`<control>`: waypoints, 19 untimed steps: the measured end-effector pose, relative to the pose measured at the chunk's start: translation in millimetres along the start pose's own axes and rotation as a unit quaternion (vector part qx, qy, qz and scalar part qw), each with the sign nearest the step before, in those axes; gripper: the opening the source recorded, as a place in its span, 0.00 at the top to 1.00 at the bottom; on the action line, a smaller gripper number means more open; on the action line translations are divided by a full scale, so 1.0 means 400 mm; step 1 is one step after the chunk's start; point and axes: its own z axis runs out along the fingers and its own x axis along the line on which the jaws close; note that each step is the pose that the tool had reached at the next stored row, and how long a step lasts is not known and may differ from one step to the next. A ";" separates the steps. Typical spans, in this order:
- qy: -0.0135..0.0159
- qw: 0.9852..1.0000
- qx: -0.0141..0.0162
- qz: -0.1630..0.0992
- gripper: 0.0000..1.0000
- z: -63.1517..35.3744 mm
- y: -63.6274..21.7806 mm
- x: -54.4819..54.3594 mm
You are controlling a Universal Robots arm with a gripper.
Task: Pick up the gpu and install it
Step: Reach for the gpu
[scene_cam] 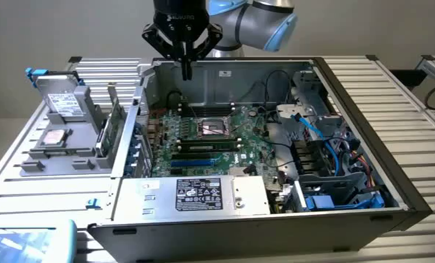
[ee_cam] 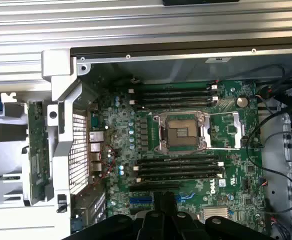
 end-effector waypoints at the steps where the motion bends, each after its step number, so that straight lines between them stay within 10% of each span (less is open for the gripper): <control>1: 0.000 1.000 0.000 0.000 0.88 0.000 0.000 0.000; 8: 0.000 1.000 -0.001 0.000 0.88 0.000 -0.001 0.015; 19: 0.010 1.000 -0.010 0.000 0.88 -0.002 -0.010 0.137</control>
